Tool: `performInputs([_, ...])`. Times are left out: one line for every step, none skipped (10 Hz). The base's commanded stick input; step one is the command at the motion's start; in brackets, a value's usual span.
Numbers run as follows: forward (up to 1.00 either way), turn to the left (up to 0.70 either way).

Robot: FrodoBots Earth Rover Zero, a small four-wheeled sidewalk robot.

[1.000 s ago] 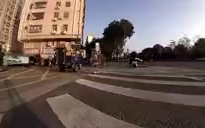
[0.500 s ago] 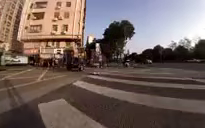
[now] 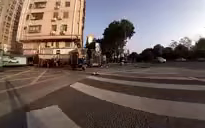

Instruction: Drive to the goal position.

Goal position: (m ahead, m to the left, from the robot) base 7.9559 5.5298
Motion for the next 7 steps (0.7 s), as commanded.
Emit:
performInputs([0.45,0.0])
performInputs([0.45,0.0])
performInputs([0.45,0.0])
performInputs([0.45,0.0])
performInputs([0.45,0.0])
performInputs([0.45,0.0])
performInputs([0.45,0.0])
